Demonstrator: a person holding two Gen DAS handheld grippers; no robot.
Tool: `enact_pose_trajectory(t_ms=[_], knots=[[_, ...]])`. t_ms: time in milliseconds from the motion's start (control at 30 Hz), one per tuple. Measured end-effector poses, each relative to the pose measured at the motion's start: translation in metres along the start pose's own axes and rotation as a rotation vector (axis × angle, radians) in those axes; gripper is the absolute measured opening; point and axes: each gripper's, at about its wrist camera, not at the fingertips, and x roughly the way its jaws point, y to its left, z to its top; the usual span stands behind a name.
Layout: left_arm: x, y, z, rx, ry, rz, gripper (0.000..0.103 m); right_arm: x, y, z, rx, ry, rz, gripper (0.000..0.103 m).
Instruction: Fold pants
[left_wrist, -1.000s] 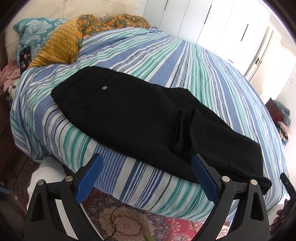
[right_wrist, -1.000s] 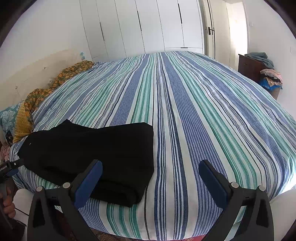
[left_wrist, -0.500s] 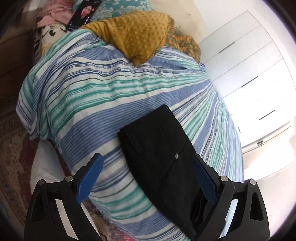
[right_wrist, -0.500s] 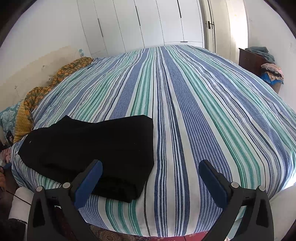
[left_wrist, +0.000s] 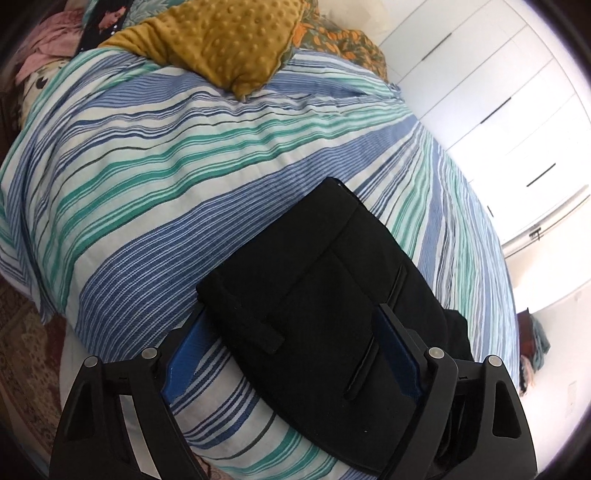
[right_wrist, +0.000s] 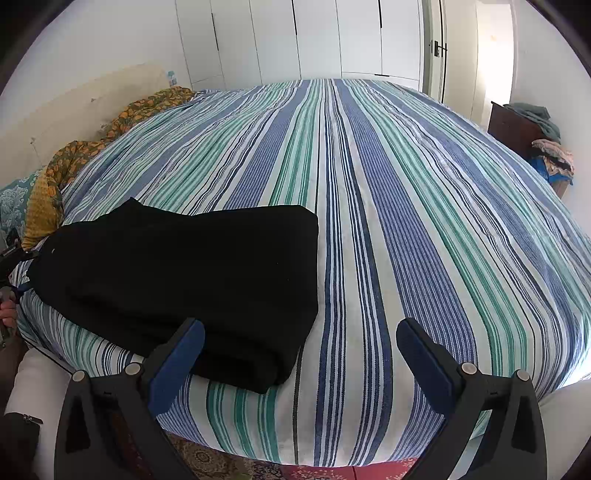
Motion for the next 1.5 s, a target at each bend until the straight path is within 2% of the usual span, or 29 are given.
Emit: enact_pose_trajectory(t_ms=[100,200,233,333,433,467,533,567,600,667,767,833,900,967,1033,1100,1200,1267,1300,1367,1400,1433,1467,1500], knots=[[0.017,0.011,0.002,-0.012,0.053,0.012,0.087,0.001,0.0,-0.001,0.0,0.003,0.002,0.103],[0.023,0.002,0.002,0.041,0.048,0.049,0.088,0.003,0.0,-0.002,-0.001,0.017,0.006,0.103],[0.026,-0.002,0.002,0.053,0.055,0.058,0.091,0.004,0.001,-0.002,-0.002,0.017,0.006,0.103],[0.037,-0.004,0.006,0.048,0.089,0.044,0.101,0.003,0.001,-0.002,-0.003,0.014,0.005,0.103],[0.04,-0.003,0.009,0.037,0.11,0.029,0.099,0.005,0.001,-0.002,0.003,0.02,0.006,0.103],[0.039,-0.002,0.011,0.031,0.111,0.031,0.094,0.004,0.001,-0.002,0.004,0.02,0.006,0.103],[0.032,0.005,0.013,-0.004,0.096,0.036,0.059,0.004,0.001,-0.002,0.003,0.017,0.006,0.103],[0.028,0.011,0.014,-0.039,0.091,0.013,0.048,0.003,0.001,-0.002,0.004,0.016,0.006,0.103],[0.025,0.018,0.015,-0.075,0.089,-0.005,0.029,0.003,0.001,-0.002,0.005,0.015,0.006,0.103],[0.017,0.021,0.016,-0.117,0.085,-0.041,0.023,0.003,0.001,-0.002,0.009,0.016,0.007,0.103],[-0.006,0.002,0.016,-0.085,0.042,-0.04,0.018,0.005,0.001,-0.002,0.011,0.02,0.011,0.103],[-0.034,-0.019,0.017,-0.074,-0.003,-0.106,0.017,0.003,0.001,-0.002,0.011,0.015,0.012,0.103],[-0.067,-0.059,0.015,0.025,-0.049,-0.162,0.017,0.002,0.0,-0.002,0.016,0.007,0.012,0.103],[-0.095,-0.116,0.004,0.208,-0.103,-0.168,0.017,0.001,-0.002,-0.001,0.031,0.0,0.015,0.103],[-0.115,-0.181,-0.022,0.409,-0.144,-0.176,0.017,0.001,-0.006,0.001,0.052,-0.004,0.021,0.103],[-0.119,-0.244,-0.065,0.619,-0.172,-0.161,0.017,0.001,-0.011,0.002,0.08,-0.012,0.028,0.103],[-0.09,-0.32,-0.151,0.913,-0.178,-0.096,0.018,-0.004,-0.021,0.006,0.126,-0.037,0.027,0.103],[-0.05,-0.346,-0.207,1.024,-0.113,-0.073,0.019,-0.011,-0.03,0.008,0.155,-0.067,0.013,0.103],[-0.025,-0.353,-0.234,1.083,-0.074,-0.038,0.023,-0.015,-0.035,0.008,0.172,-0.082,0.006,0.103],[0.028,-0.362,-0.292,1.264,0.047,0.088,0.029,-0.023,-0.047,0.008,0.211,-0.107,-0.003,0.103],[0.04,-0.36,-0.312,1.323,0.087,0.139,0.031,-0.026,-0.053,0.009,0.233,-0.119,-0.006,0.103],[0.035,-0.358,-0.321,1.336,0.086,0.141,0.037,-0.028,-0.059,0.009,0.259,-0.132,-0.007,0.103],[0.02,-0.355,-0.316,1.301,0.084,0.078,0.043,-0.032,-0.066,0.009,0.284,-0.149,-0.006,0.103],[0.002,-0.348,-0.303,1.239,0.111,-0.008,0.056,-0.037,-0.073,0.009,0.311,-0.171,-0.003,0.103]])
